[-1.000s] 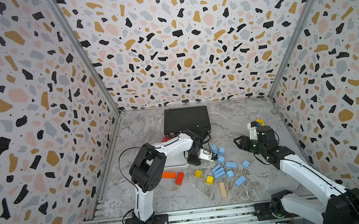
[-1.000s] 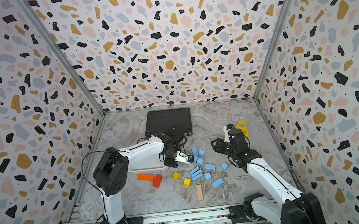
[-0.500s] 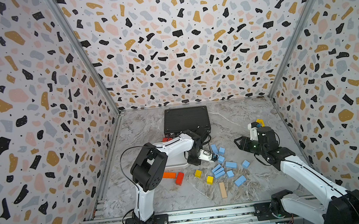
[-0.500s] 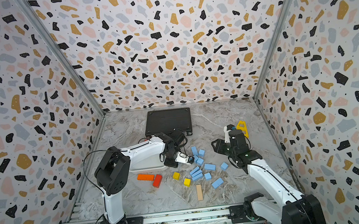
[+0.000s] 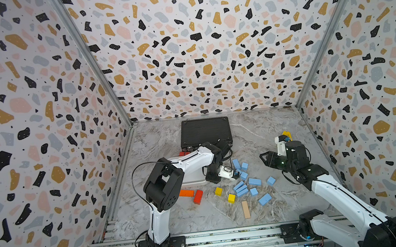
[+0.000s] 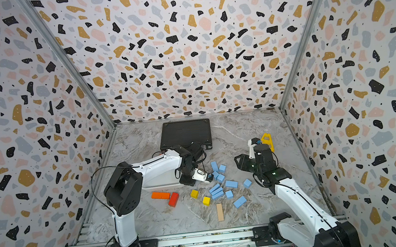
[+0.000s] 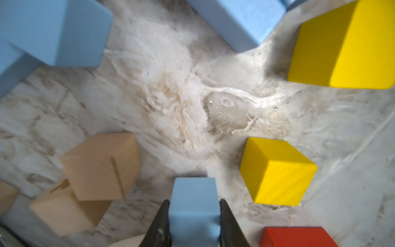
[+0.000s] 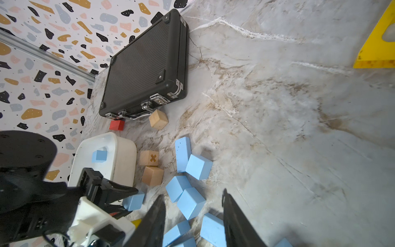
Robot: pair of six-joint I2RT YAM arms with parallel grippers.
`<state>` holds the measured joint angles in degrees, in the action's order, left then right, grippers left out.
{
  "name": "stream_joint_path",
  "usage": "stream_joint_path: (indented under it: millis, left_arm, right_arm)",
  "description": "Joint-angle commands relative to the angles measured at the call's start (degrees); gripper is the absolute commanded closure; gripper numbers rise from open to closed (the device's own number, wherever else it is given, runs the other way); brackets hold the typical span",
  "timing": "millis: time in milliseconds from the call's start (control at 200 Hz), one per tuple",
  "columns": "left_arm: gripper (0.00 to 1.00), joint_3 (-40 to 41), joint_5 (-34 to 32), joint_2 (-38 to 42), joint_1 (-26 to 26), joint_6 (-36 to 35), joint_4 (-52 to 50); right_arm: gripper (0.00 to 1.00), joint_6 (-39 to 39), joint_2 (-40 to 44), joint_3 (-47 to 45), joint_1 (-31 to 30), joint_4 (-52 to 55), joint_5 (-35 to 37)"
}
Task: Pick out the blue building blocks
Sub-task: Pick up the building block from the center of the board, then place the building block in the storage box.
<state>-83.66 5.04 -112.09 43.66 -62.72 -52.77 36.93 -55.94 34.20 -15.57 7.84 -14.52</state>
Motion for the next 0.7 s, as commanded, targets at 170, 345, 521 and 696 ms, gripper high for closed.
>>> stream_joint_path:
  millis: [170, 345, 521, 696]
  left_arm:
    - [0.77, -5.2, 0.4, 10.4, 0.4, 2.6, -8.8]
    - [0.76, -5.0, -1.3, 15.2, -0.7, 2.2, -13.5]
    - [0.76, -3.1, -1.8, 19.7, -6.3, 0.8, -15.2]
    - [0.76, 1.5, -1.6, 23.8, -15.7, -3.2, -14.2]
  right_arm:
    - [0.54, -3.3, -2.2, 3.3, 0.3, 3.5, -1.8]
    - [0.54, -3.4, -4.6, 5.0, 0.2, 3.2, -4.3]
    - [0.55, -2.7, -7.3, 6.3, -0.1, 2.0, -6.6]
    - [0.55, -3.0, -8.2, 8.6, -0.8, 3.4, -6.5]
